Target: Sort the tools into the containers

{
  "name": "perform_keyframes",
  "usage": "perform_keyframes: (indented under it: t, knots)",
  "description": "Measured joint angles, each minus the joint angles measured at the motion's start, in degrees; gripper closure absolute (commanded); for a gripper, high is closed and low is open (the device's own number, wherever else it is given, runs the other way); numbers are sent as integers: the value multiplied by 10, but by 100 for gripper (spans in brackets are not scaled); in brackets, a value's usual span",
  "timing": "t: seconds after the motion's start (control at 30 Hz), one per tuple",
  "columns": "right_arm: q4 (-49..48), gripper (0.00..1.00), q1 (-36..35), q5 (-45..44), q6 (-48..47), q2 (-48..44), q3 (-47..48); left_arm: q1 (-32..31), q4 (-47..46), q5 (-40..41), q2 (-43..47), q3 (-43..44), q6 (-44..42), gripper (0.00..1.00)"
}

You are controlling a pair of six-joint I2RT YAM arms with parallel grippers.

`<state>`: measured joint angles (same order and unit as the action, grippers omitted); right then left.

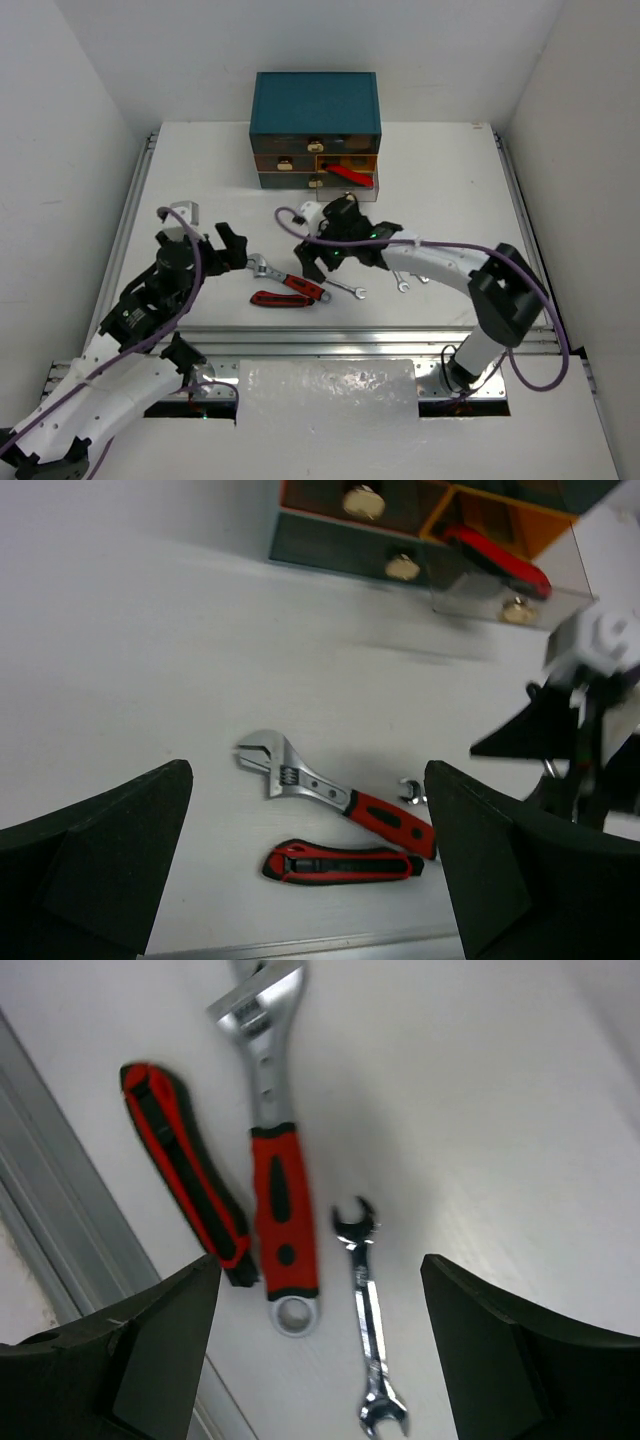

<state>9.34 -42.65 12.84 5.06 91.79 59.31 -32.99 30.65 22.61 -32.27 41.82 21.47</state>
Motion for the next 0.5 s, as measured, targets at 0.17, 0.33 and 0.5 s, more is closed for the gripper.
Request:
perform_keyframes:
  t: [0.17, 0.33, 0.5]
  knots:
    - [26, 25, -75, -20, -14, 83, 40, 1, 27, 87, 56, 5, 37, 0]
    - [54, 23, -129, -31, -40, 151, 99, 1, 28, 119, 104, 15, 46, 0]
    - [76, 24, -169, -37, -69, 216, 164, 1, 28, 120, 106, 15, 45, 0]
